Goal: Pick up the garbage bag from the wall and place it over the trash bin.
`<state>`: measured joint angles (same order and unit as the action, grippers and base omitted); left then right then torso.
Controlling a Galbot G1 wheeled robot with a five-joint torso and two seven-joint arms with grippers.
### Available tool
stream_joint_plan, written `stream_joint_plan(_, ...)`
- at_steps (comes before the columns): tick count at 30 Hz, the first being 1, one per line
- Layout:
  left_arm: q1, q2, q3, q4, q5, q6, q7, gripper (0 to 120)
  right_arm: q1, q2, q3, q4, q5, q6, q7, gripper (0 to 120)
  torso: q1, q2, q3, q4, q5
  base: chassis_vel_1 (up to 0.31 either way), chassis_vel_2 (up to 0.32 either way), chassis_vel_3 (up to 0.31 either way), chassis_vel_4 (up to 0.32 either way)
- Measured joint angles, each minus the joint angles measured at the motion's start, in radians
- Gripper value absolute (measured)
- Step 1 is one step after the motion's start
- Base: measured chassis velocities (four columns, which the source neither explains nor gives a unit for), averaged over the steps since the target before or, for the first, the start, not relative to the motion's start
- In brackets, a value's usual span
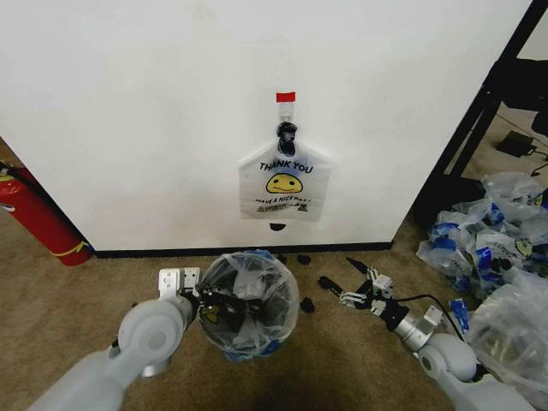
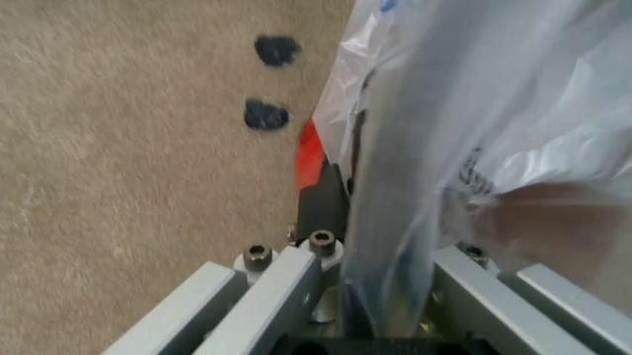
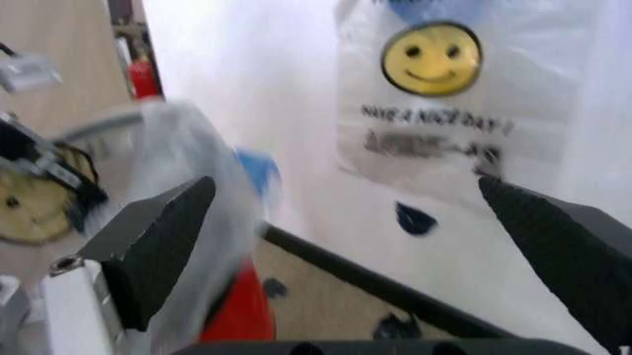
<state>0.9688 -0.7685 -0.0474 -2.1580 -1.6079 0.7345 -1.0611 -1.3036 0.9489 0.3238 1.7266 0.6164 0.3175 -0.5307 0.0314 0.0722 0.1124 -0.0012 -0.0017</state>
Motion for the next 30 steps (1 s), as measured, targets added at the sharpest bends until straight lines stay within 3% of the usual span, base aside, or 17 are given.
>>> stream_joint_plan(6, -0.092, -0.009, 0.09, 0.053, -0.144, 0.001, -0.09, 0, -0.058, 0.02, 0.014, 0.063, -0.007, 0.009, 0.004, 100, 0.0, 0.0, 0.0, -0.0008, -0.0002, 0.0, 0.0, 0.0, 0.0)
stream_joint_plan(18, -0.223, -0.083, 0.213, 0.167, -0.16, 0.008, -0.125, 0, -0.116, 0.042, 0.038, 0.104, -0.02, 0.021, -0.01, 100, 0.0, 0.0, 0.0, -0.0004, 0.0, 0.0, 0.0, 0.0, 0.0)
stream_joint_plan(24, -0.259, -0.126, 0.218, 0.203, -0.175, 0.005, -0.136, 23, -0.129, 0.045, 0.055, 0.096, -0.019, 0.025, -0.029, 100, 0.0, 0.0, 0.0, -0.0002, 0.0, 0.0, 0.0, 0.0, 0.0)
stream_joint_plan(30, -0.263, -0.121, 0.215, 0.191, -0.151, 0.003, -0.136, 43, -0.133, 0.051, 0.056, 0.091, -0.018, 0.031, -0.046, 100, 0.0, 0.0, 0.0, -0.0003, -0.0002, 0.0, 0.0, 0.0, 0.0)
